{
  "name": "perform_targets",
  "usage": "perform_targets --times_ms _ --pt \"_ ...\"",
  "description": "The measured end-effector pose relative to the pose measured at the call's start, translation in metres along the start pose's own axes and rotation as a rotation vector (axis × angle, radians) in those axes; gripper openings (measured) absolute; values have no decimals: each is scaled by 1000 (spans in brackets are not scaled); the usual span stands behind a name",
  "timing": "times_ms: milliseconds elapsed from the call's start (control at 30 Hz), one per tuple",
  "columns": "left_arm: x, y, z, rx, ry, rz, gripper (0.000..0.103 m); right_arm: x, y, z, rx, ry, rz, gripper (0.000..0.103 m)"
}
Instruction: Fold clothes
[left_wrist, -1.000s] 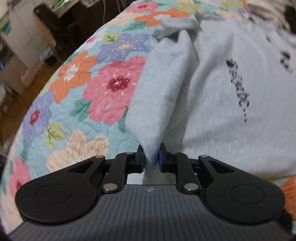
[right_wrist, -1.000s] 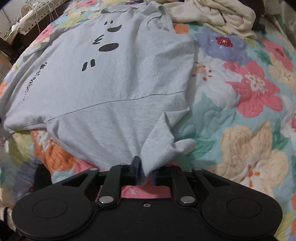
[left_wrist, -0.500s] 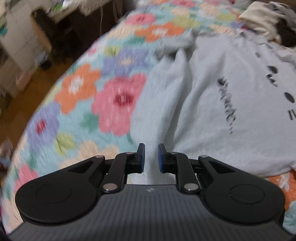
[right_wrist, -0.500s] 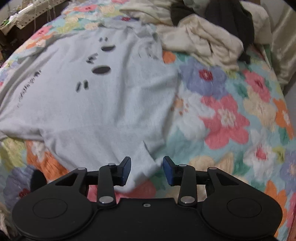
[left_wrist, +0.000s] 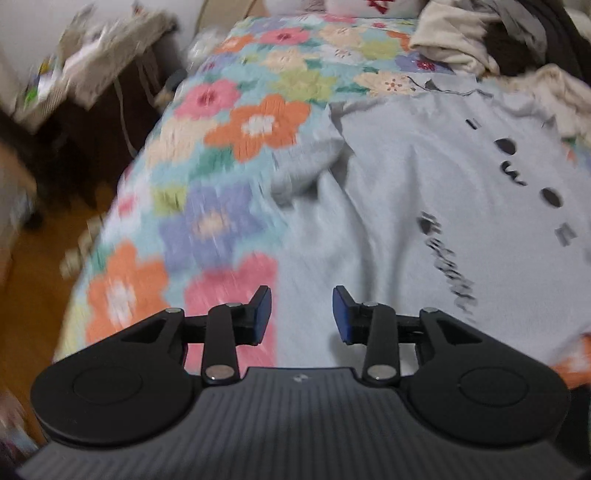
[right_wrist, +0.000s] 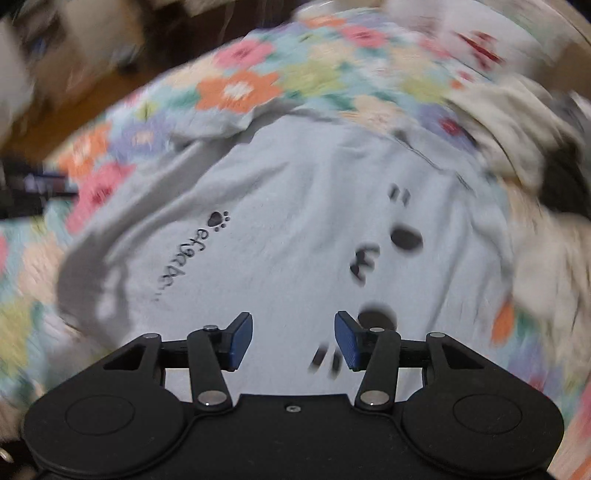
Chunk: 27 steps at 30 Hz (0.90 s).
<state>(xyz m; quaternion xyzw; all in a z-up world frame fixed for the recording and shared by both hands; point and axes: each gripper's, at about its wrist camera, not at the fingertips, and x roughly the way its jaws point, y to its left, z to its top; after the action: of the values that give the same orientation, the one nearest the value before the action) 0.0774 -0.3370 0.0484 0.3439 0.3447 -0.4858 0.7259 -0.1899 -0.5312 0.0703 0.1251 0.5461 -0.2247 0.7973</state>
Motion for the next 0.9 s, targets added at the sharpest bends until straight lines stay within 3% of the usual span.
perform_targets --times_ms 67,167,300,367,433,533,600,667,700,800,900 --pt "16 7 15 60 -40 -2 47 17 -5 25 -73 -6 -78 54" --pt "46 23 33 102 -77 -29 51 39 -36 39 -56 -58 -94 54" --pt "93 30 58 163 -66 -62 52 67 -80 35 7 -98 -104 54" --pt "113 30 69 178 -67 -87 57 80 -104 33 29 -91 -134 54" --pt "133 29 79 187 -73 -113 69 91 -127 34 58 -87 -150 54" --pt "159 26 90 189 -74 -153 76 106 -150 38 85 -92 -168 56" --pt "173 21 94 206 -79 -149 75 116 -164 43 87 -91 -188 58" --pt "175 22 95 199 -102 -130 46 126 -175 48 84 -84 -219 58" --pt "176 22 96 196 -113 -121 11 131 -182 51 96 -85 -223 58" --pt "179 23 98 184 -151 -92 8 147 -195 61 143 -91 -194 58" --pt "168 37 110 115 -223 10 7 161 -190 74 130 -107 -175 58"
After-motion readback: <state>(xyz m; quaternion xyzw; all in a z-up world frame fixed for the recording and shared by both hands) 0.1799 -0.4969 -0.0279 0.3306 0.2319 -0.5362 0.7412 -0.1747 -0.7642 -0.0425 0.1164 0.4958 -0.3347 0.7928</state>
